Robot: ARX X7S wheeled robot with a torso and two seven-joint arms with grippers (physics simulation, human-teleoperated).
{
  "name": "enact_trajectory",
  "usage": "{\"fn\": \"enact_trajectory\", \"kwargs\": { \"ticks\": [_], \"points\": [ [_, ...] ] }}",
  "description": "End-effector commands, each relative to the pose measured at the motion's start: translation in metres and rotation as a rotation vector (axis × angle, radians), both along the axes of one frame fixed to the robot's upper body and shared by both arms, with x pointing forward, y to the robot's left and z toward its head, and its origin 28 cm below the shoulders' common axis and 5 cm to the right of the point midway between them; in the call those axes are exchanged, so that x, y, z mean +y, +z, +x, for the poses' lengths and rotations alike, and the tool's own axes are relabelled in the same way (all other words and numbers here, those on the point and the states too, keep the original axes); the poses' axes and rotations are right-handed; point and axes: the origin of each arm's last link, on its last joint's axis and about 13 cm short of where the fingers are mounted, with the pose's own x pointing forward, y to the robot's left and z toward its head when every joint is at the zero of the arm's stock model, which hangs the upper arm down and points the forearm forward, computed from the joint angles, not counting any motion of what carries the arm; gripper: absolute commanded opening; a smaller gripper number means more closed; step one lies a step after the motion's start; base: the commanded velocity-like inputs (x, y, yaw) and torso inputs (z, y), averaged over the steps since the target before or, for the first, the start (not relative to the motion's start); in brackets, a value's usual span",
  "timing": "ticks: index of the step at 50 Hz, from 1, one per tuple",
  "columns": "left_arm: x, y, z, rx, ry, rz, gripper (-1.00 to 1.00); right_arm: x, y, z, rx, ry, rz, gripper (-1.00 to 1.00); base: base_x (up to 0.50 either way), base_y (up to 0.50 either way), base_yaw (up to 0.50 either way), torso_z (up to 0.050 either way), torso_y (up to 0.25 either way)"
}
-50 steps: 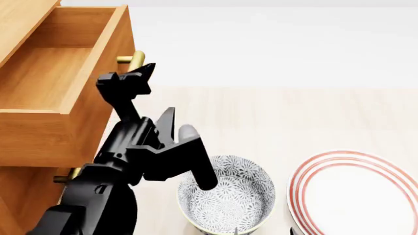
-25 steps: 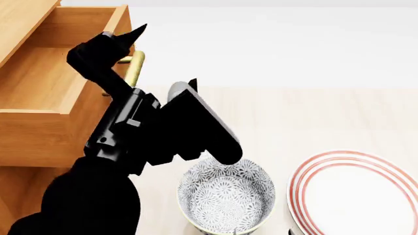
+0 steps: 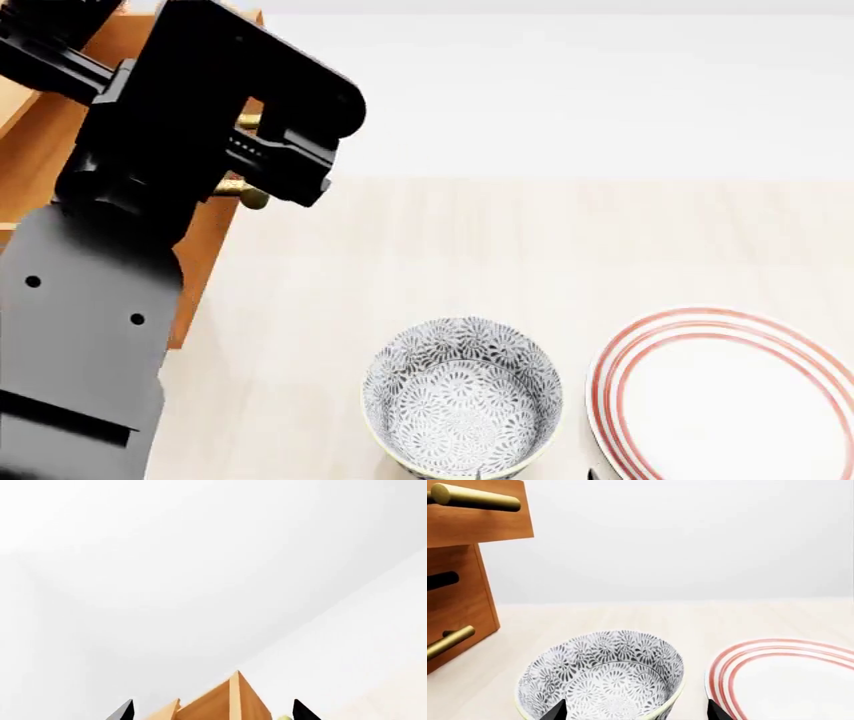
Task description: Open the top drawer of the cabinet.
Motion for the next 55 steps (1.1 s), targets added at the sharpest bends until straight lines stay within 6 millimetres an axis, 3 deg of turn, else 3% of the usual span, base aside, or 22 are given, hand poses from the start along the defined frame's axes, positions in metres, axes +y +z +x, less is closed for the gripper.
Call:
{"fn": "enact_trajectory", "kwargs": {
  "ticks": [1,28,44,55],
  "points": [
    [0.015,0.005,0.014,0.051,0.054,-0.073,1.00,0.001,0.002,0.002,-0.013,-0.001,0.006,1.00,0.00,0.00,0.00,0.000,0.000],
    [0.042,-0.011,0.063,0.203,0.158,-0.190,1.00,0.002,0.000,0.001,-0.007,0.008,0.003,1.00,0.00,0.00,0.00,0.000,0.000],
    [0.037,-0.006,0.066,0.318,0.120,-0.323,1.00,0.006,-0.008,-0.009,0.033,0.080,-0.004,1.00,0.00,0.00,0.00,0.000,0.000],
    [0.041,0.007,0.073,0.393,0.136,-0.458,1.00,0.009,-0.011,-0.013,0.065,0.135,-0.009,1.00,0.00,0.00,0.00,0.000,0.000]
  ]
}}
